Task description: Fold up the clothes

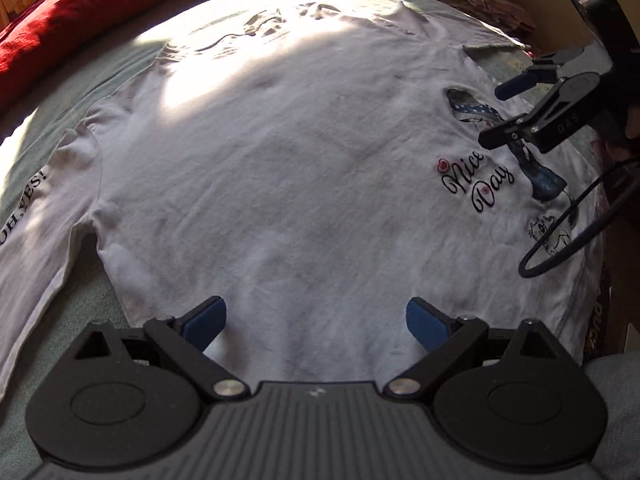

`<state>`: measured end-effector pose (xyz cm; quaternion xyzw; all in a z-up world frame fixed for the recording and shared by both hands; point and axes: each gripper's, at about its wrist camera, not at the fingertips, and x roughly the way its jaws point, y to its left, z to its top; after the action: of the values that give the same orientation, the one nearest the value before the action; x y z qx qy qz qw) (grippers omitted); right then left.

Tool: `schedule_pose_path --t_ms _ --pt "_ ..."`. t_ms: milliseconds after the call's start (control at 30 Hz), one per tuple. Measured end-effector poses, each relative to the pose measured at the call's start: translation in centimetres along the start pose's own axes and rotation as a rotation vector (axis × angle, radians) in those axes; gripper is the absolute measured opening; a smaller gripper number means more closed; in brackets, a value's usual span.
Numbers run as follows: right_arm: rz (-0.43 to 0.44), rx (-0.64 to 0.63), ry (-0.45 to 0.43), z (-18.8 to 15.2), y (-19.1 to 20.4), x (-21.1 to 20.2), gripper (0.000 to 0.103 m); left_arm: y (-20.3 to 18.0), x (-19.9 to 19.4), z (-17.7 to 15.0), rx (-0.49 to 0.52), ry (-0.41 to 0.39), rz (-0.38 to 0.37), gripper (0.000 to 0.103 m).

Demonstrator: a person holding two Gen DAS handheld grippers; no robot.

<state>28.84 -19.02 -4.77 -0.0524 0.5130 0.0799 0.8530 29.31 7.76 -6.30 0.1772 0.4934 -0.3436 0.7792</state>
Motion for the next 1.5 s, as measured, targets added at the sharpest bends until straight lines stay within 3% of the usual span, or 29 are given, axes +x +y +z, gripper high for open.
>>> schedule_pose_path --t_ms 167,400,600,800,1100,1500 --pt "0.005 -0.033 -0.006 2.4 0.8 1.8 0.103 -0.4 0.6 -0.4 0.041 0.005 -0.020 0.096" --pt "0.014 0.115 0.038 -1.3 0.0 0.7 0.103 -1.1 -1.5 -4.1 0.086 0.068 -0.047 0.096" --pt "-0.006 0.173 0.048 -1.0 -0.4 0.6 0.103 -0.4 -1.6 -3.4 0.073 0.078 -0.073 0.096" --pt "0.029 0.239 0.028 0.7 -0.3 0.8 0.103 0.4 -1.3 -2.7 0.019 0.051 -0.090 0.096" --pt "0.046 0.138 0.077 2.2 1.1 0.6 0.103 0.8 -1.9 -3.2 -0.069 -0.012 -0.083 0.096" --pt "0.207 -0.058 0.047 5.9 3.6 2.0 0.103 -0.7 -3.7 -4.7 -0.223 -0.116 0.016 0.096"
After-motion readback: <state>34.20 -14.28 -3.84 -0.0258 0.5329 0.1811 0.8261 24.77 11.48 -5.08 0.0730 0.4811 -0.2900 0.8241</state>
